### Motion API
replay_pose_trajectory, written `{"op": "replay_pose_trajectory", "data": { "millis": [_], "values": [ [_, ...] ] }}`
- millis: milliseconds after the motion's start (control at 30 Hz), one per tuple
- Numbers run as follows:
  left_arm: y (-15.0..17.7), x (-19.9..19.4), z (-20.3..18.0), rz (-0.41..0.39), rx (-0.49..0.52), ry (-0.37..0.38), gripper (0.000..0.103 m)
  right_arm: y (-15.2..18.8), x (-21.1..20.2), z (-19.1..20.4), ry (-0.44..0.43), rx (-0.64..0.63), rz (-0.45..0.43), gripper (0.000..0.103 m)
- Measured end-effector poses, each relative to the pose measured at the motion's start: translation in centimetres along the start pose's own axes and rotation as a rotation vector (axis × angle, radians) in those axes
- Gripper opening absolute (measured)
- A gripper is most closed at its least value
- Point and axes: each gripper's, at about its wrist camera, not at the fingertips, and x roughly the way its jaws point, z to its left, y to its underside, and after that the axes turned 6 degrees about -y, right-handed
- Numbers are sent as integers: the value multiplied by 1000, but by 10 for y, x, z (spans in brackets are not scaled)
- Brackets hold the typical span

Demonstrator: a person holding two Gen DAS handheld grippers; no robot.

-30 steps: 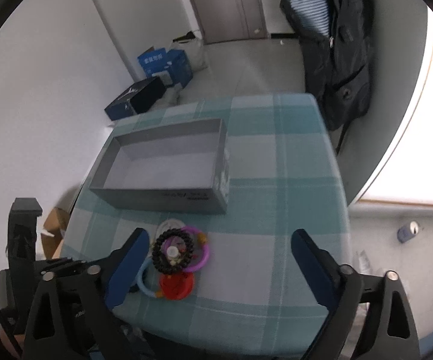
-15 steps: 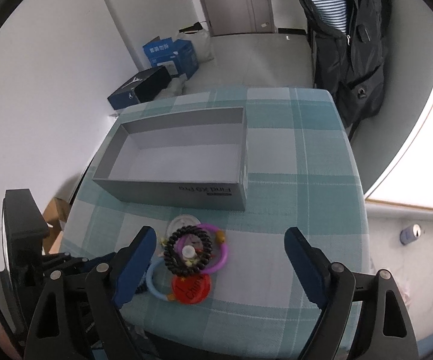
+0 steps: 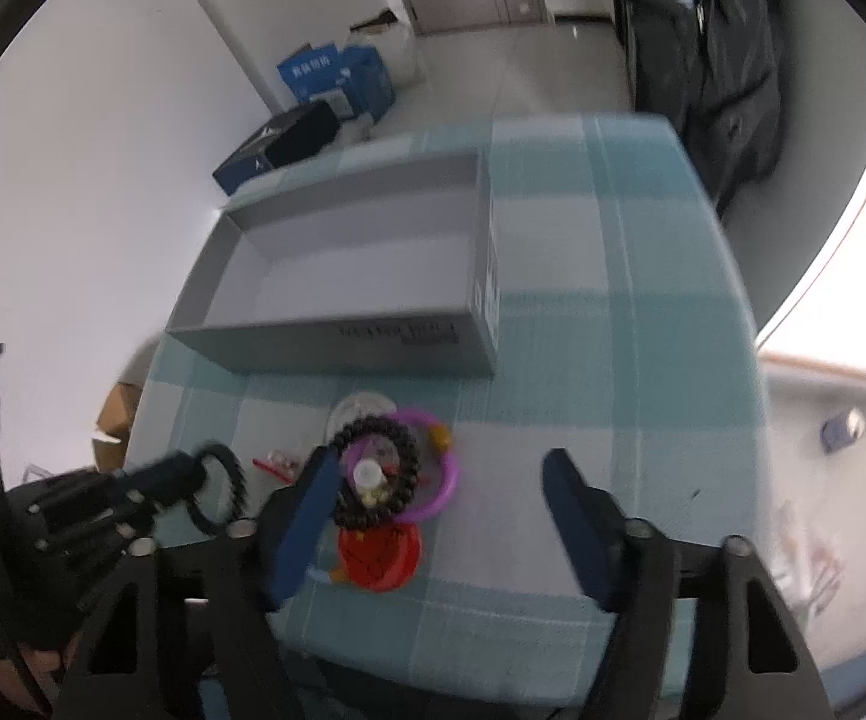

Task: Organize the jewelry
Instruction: 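Lift the hair tie with the left tool while the right tool grasps the other black hair tie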

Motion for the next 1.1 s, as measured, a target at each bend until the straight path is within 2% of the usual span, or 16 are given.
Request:
{"op": "replay_pose_trajectory", "data": {
  "millis": [200,467,533,667,933,1100],
  "values": [
    [-4,-10,12,-35,-73,24,5,4,13,4,-56,-11,55,38],
    [-6,-9,17,-36,-83,39,5,2,18,4,-95,20,53,24],
    [-6,-8,19,-32,-87,40,5,2,17,7,-85,4,49,22],
    [-7,-9,22,-31,-102,51,5,2,14,13,-79,-20,38,12],
    [-6,-10,19,-35,-93,52,5,2,4,9,-101,-5,12,9],
    [-6,-9,20,-32,-99,51,5,0,-3,6,-161,29,-16,8]
  ]
}}
